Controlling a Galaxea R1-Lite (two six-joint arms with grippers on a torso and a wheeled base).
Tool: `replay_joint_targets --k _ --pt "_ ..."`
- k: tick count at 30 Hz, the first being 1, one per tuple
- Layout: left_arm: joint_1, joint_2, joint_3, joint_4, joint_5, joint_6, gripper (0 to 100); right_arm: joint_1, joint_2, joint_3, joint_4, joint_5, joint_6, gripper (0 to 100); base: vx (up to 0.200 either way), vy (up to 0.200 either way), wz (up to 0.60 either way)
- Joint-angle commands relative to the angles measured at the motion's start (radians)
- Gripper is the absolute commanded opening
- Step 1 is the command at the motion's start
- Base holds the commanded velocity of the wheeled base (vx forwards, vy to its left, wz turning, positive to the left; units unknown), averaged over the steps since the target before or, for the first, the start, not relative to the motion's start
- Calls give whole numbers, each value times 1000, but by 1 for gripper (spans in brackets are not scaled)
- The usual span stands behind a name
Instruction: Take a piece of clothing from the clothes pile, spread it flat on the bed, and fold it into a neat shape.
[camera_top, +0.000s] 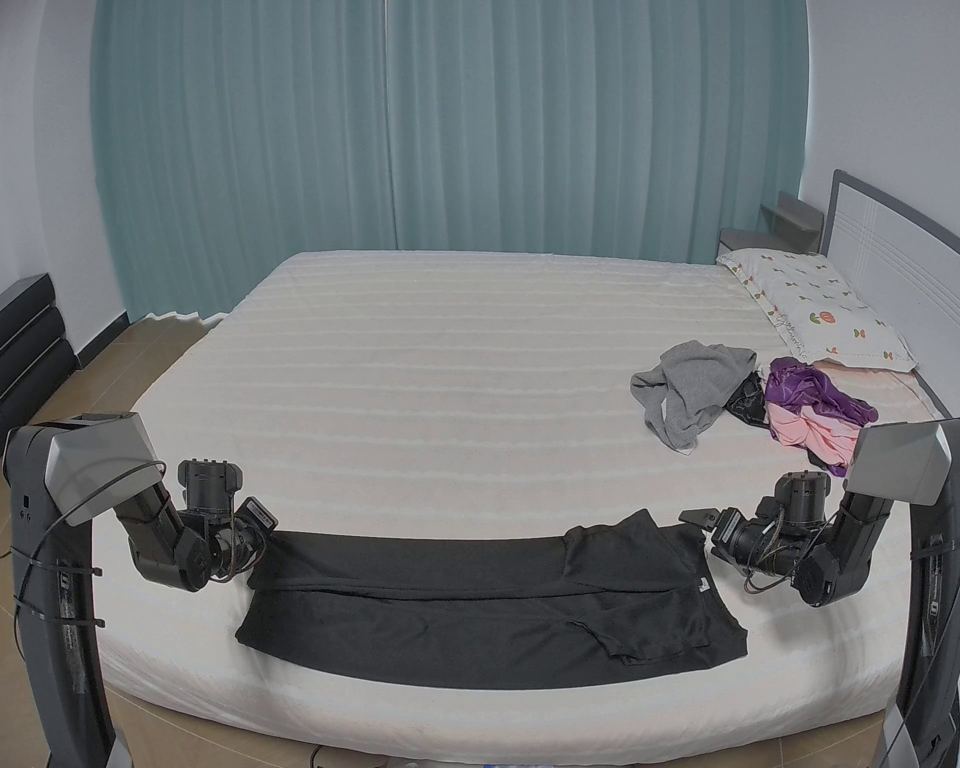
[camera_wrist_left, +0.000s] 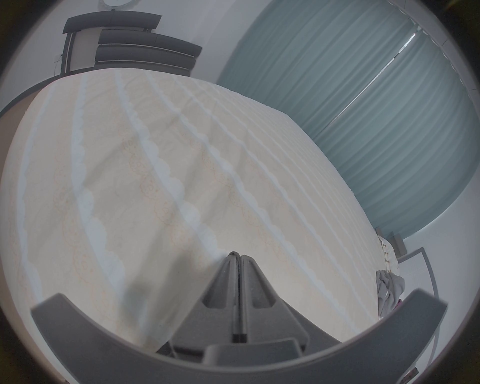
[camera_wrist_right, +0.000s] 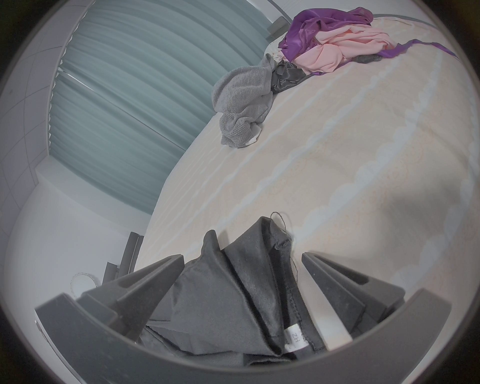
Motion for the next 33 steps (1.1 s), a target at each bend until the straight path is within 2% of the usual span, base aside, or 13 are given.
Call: replay_joint_targets --k 1,7,12,13,22,33 --pt "0 2 -2 -1 1 1 0 0 13 -22 4 -4 0 100 0 0 0" --pt "-2 2 -2 -1 1 1 0 2 42 -108 61 -60 0 100 0 0 0" --pt "-4 2 0 -1 1 1 0 7 62 -157 84 -64 -2 100 0 0 0" --pt "-4 2 0 -1 1 1 0 11 67 -165 86 -64 -5 0 0 0 0" --pt "-11 -6 12 -1 -2 -1 0 17 73 -177 121 -64 -39 0 0 0 0" --pt "-22 -6 14 -4 -1 -2 0 -4 67 -182 118 -66 -33 0 0 0 0"
